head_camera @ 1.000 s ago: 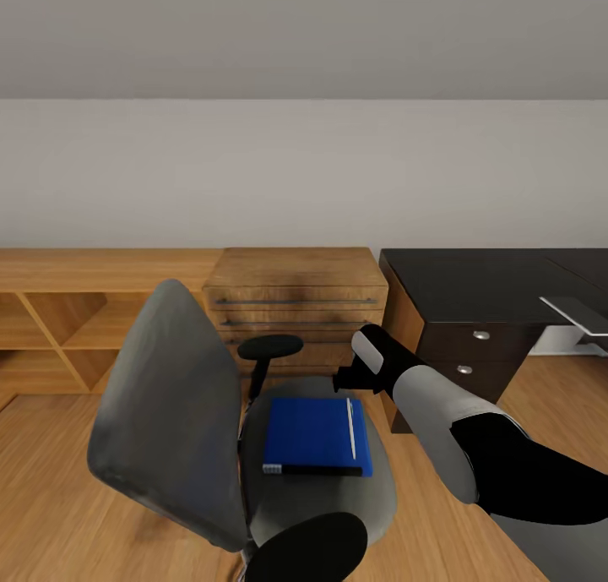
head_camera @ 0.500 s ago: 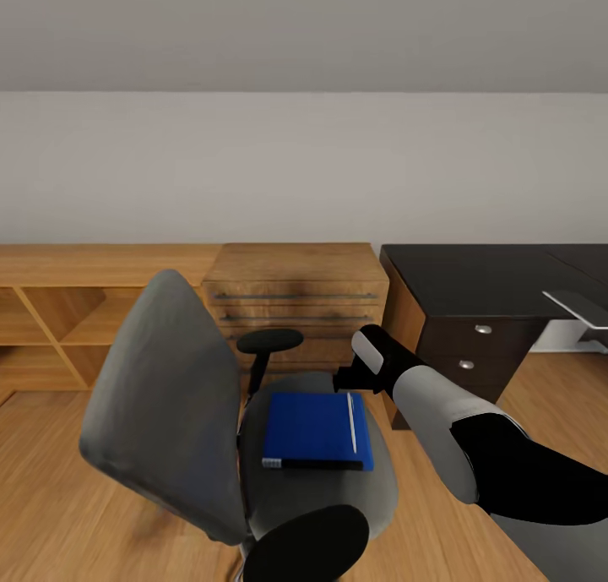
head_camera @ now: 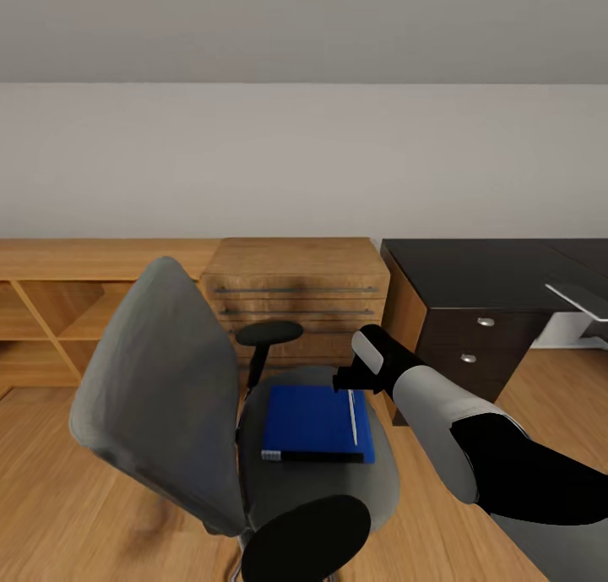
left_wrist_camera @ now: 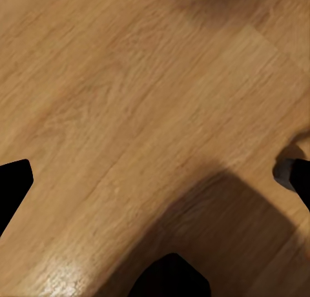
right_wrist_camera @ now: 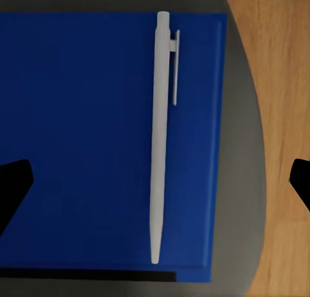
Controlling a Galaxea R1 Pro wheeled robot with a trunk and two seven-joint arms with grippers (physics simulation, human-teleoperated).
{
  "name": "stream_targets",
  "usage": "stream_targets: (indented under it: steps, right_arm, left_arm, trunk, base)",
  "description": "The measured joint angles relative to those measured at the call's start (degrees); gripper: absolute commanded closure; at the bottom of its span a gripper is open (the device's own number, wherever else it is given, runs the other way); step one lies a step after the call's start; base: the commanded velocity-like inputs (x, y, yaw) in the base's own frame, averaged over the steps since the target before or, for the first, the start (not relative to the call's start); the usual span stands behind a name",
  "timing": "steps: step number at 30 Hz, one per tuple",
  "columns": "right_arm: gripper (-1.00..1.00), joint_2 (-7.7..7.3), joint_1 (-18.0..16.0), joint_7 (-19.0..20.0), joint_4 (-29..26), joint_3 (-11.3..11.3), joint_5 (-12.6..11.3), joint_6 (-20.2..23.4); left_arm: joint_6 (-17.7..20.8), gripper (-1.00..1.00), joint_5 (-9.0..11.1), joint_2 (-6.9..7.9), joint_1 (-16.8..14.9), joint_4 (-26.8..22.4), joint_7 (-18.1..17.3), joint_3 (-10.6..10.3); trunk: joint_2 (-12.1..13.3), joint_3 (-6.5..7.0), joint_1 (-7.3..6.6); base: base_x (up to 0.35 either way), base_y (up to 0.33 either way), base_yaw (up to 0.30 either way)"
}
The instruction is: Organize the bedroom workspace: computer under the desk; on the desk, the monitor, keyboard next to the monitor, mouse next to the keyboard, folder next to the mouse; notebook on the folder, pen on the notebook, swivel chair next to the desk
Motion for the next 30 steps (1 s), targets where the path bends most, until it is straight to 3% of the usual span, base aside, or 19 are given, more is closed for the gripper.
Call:
stream_targets:
  steps: [22,30]
  right_arm:
    - [-1.0,0.0,0.0,0.0,0.0,0.0,-0.03,0.0]
    - [-1.0,0.0,0.0,0.02,0.0,0.0,0.01,0.01]
  left_arm:
    - [-0.03,-1.0,0.01,0.0,0.0,0.0,0.0,0.0]
    - [-0.01,-1.0,0.01,0.0,0.0,0.0,0.01,0.0]
  trunk:
    - [-8.82,-3.95,4.83]
    - [-8.84,-3.95,4.84]
  base:
    - [0.0,0.0,0.0]
    - [0.0,0.0,0.0]
